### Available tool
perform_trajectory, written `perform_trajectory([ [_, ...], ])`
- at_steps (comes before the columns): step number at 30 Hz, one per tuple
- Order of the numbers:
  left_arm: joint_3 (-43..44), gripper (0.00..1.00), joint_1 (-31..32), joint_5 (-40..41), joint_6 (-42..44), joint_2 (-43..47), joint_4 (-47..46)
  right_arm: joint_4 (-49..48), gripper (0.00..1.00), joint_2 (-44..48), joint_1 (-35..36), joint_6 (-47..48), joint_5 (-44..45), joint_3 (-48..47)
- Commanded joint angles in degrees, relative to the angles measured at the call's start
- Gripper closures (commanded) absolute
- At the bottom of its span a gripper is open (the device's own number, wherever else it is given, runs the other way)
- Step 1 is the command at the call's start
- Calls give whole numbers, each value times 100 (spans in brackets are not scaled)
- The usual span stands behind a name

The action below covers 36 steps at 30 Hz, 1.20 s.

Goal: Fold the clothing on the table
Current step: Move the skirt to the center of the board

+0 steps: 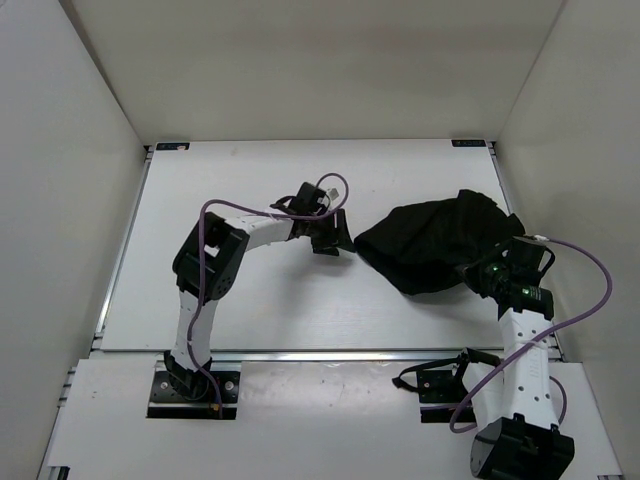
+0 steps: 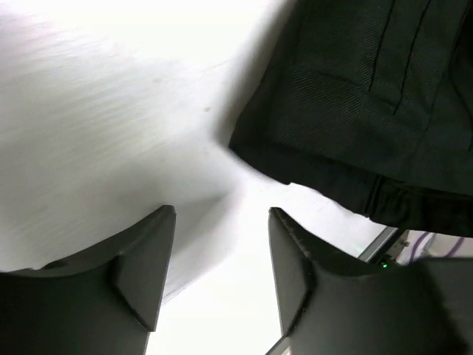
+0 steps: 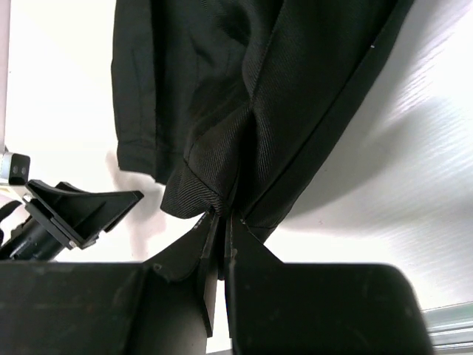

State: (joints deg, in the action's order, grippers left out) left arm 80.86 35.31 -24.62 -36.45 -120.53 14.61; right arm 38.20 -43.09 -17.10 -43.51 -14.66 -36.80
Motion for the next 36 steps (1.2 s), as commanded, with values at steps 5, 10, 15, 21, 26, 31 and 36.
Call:
perform_trajectory([
  [5, -18, 30, -147, -166, -486, 197, -671, -242, 100, 3, 119, 9, -292, -38],
  [10, -53, 29, -200, 72, -969, 92, -969, -303, 100, 99, 111, -53, -336, 41],
  [15, 597, 29, -147, 63, -1119, -357, -838, -295, 100, 20, 93, 17, -389, -3],
  [21, 1019, 42, -16, -305, -1355, -805, -942, -260, 100, 20, 58, 79, -406, 6],
  [26, 144, 100, 11, -754, -1970, -447, -2030, -392, 100, -41, 5, 123, -678, -38],
  [31, -659, 100, -471, -789, -2113, 739, -2473, -945, 100, -330, 172, 53, -1557, -458],
  [36, -757, 100, -1235, -553, -1568, 2601, -1577, -1042, 100, -411, 629, 0, -1671, -1512],
])
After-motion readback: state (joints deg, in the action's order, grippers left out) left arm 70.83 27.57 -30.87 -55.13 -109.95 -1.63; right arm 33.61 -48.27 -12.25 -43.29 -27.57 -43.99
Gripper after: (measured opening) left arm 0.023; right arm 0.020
